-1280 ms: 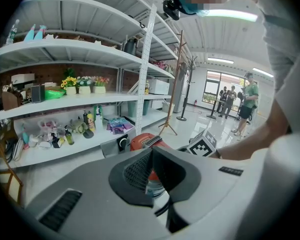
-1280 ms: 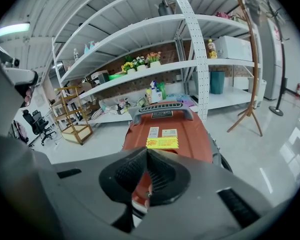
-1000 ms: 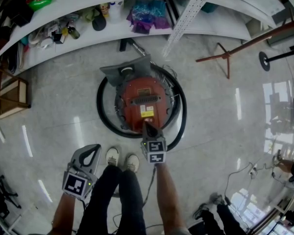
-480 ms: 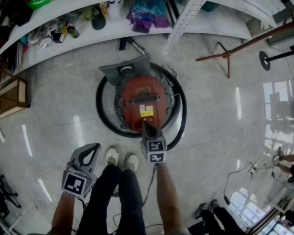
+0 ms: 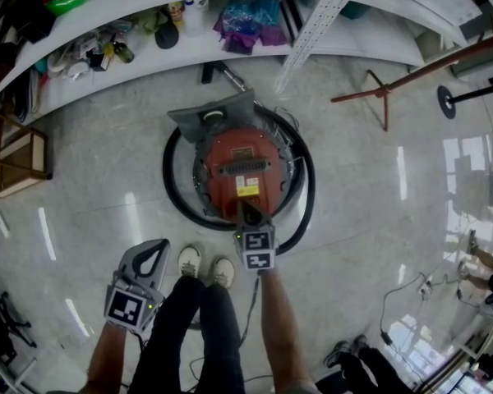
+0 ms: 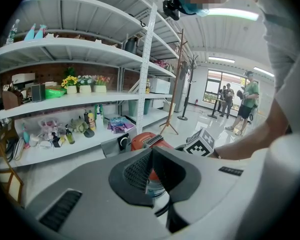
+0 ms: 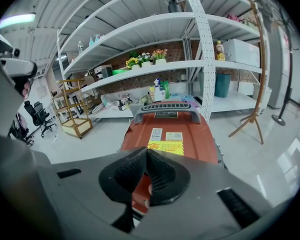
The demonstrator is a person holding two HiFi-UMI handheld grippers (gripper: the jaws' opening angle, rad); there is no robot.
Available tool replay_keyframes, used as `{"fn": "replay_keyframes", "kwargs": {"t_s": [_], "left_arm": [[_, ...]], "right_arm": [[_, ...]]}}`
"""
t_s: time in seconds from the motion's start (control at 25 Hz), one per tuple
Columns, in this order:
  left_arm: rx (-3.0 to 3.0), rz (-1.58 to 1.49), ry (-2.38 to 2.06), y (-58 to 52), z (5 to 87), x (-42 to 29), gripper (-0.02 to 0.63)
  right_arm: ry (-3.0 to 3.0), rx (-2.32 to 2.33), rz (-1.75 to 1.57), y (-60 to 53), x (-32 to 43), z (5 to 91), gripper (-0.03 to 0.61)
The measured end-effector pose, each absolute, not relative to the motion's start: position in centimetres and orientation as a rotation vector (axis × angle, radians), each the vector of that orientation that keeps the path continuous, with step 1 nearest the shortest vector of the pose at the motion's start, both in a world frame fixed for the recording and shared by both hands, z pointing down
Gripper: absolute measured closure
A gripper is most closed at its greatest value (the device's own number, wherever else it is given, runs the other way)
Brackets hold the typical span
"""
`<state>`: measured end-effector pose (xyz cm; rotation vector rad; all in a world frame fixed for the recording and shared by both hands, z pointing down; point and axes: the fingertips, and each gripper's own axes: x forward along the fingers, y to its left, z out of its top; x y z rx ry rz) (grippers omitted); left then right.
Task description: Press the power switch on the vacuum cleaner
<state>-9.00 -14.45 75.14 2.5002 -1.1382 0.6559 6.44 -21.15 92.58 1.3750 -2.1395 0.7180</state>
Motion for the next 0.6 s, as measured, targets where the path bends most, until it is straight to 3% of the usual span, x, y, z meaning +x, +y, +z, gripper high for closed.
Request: {"fn": "replay_keyframes", "kwargs": {"t_s": [0.6], "left_arm": [[2.485, 0.651, -1.142, -14.15, 75.23, -9.43, 0.606]], "right_arm": [[-2.146, 1.395, 0.73, -21.41, 6.19, 92.48, 0.571]]}}
